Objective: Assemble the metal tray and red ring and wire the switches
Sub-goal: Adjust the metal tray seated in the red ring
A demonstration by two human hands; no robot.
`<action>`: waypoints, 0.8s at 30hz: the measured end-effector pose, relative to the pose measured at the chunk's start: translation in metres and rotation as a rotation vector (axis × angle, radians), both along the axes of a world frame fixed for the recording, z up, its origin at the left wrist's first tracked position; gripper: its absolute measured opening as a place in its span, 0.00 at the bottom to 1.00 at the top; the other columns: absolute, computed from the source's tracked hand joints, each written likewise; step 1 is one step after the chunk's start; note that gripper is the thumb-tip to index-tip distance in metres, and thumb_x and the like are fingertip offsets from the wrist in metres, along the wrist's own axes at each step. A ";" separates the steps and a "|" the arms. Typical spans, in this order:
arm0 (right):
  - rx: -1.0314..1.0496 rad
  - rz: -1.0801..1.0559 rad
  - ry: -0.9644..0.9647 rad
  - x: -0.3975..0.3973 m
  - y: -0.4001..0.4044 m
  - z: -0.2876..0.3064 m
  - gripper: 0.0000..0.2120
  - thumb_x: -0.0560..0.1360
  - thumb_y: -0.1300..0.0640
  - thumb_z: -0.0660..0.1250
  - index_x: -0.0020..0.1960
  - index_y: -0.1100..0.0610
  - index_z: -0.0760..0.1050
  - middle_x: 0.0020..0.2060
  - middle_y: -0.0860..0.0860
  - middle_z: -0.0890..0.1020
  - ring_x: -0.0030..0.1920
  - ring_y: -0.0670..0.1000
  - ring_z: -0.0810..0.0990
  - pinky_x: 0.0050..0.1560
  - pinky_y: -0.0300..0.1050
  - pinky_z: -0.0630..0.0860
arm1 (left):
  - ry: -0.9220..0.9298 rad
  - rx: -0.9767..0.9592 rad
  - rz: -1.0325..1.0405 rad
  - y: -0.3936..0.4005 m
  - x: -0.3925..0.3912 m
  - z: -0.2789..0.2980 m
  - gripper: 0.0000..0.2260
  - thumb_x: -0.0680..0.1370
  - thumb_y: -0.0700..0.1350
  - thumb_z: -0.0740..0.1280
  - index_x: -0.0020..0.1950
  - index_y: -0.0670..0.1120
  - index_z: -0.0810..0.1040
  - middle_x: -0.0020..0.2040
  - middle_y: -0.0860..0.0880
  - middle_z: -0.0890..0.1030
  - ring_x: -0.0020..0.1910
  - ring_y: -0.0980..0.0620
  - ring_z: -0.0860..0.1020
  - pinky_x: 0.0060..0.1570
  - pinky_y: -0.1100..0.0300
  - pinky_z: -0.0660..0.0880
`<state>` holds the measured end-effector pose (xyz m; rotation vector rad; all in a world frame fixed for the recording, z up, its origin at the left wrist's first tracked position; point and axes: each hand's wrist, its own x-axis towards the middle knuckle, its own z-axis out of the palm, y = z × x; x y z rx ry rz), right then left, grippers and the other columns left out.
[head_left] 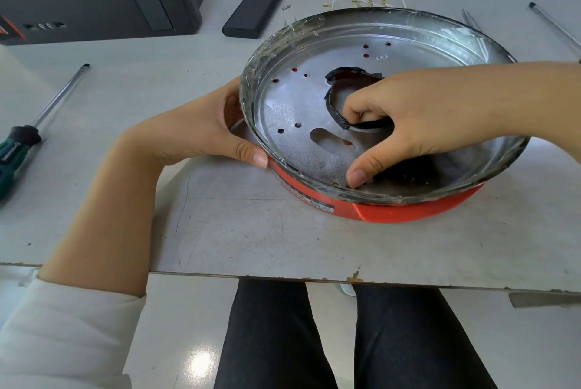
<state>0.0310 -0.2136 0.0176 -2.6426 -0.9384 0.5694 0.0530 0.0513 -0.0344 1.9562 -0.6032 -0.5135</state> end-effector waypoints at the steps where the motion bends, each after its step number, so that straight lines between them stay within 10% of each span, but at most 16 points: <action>1: -0.003 -0.003 0.003 0.000 -0.001 0.000 0.38 0.48 0.21 0.61 0.42 0.51 0.70 0.29 0.44 0.73 0.36 0.49 0.74 0.37 0.47 0.70 | -0.002 -0.001 0.001 -0.001 0.000 0.000 0.39 0.62 0.36 0.76 0.70 0.52 0.66 0.64 0.62 0.76 0.66 0.64 0.72 0.58 0.72 0.70; 24: 0.017 -0.017 0.072 0.000 -0.005 0.004 0.33 0.48 0.18 0.61 0.41 0.41 0.68 0.31 0.40 0.77 0.34 0.44 0.74 0.37 0.48 0.73 | -0.025 -0.005 0.002 -0.003 0.001 -0.001 0.43 0.59 0.48 0.79 0.72 0.51 0.66 0.68 0.59 0.74 0.68 0.61 0.70 0.63 0.68 0.69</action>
